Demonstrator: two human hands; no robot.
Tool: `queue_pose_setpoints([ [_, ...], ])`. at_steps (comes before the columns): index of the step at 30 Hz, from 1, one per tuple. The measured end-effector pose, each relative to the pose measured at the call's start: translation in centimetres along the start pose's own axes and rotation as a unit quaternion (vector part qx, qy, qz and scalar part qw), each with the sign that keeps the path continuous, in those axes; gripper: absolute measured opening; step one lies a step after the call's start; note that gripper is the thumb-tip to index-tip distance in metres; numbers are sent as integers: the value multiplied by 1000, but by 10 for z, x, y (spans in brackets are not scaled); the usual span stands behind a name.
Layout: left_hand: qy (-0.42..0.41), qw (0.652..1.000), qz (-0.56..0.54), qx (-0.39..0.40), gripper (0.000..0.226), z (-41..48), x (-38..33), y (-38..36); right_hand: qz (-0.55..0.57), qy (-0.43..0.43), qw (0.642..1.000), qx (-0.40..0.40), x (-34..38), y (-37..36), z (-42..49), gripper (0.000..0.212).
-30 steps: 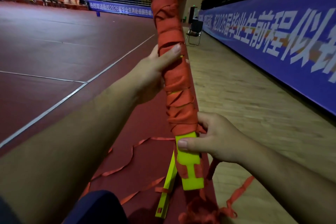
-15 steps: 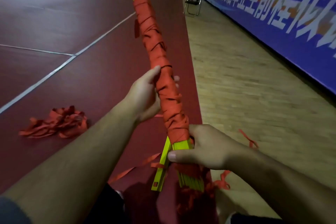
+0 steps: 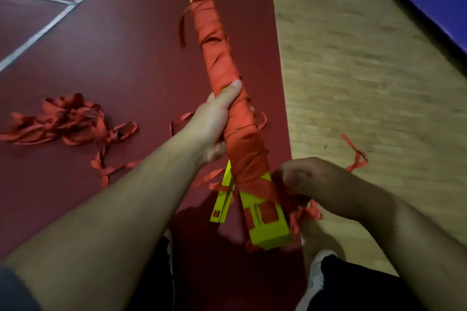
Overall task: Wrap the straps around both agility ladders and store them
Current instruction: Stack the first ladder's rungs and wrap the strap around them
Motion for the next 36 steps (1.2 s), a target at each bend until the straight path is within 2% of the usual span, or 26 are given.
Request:
queue_pose_setpoints([
  [3, -37, 992, 87, -78, 34, 13, 8, 7, 23, -12, 1000, -13, -13, -11, 9, 61],
  [6, -57, 981, 159, -100, 33, 22, 17, 9, -38, -22, 999, -3, -17, -23, 20, 46],
  [8, -42, 987, 140, -61, 39, 25, 20, 12, -71, -8, 997, 4, -20, -30, 27, 40],
  [10, 6, 998, 47, 43, 58, 23, 20, 14, -37, 0, 999, 1, -26, -31, 31, 35],
  [12, 28, 994, -3, 110, 71, 19, 22, 15, 26, 23, 999, 5, -28, -29, 31, 34],
  [13, 30, 992, -6, 123, 71, 17, 25, 15, 51, 41, 998, 12, -26, -28, 31, 32],
  [17, 46, 993, 36, 107, 42, 15, 40, 7, 57, 85, 995, 18, -18, -35, 32, 22],
  [19, 51, 994, 33, 93, 30, 13, 39, 3, 55, 72, 996, 19, -19, -36, 33, 30],
  [21, 36, 996, 27, 76, 19, 13, 36, -2, 18, 40, 999, 27, -25, -30, 31, 51],
  [24, -42, 986, 159, 35, 6, 12, 39, -5, -50, -5, 998, 42, -33, -21, 29, 72],
  [27, -93, 969, 229, 13, 10, 11, 43, -6, -42, -23, 999, 25, -37, -25, 26, 74],
  [29, -92, 973, 212, 1, 25, 12, 47, -7, -31, -28, 999, -4, -33, -31, 25, 67],
  [31, -46, 988, 148, -21, 36, 9, 43, -10, -32, -25, 999, -18, -30, -34, 25, 57],
  [33, 33, 998, 54, 0, 20, 6, 33, -10, -17, -10, 1000, 3, -31, -29, 23, 46],
  [36, 79, 993, -26, 82, 19, 4, 19, -1, 135, 21, 988, 74, -34, -14, 16, 37],
])
Point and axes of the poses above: each hand's wrist, its own z-axis towards the middle knuckle, its own y-axis out of the back of the hand, x = y × z, the point moved 1 cm from there along z, towards the middle knuckle, and after that the axes turned 2 degrees about z, right-handed, at the moved point
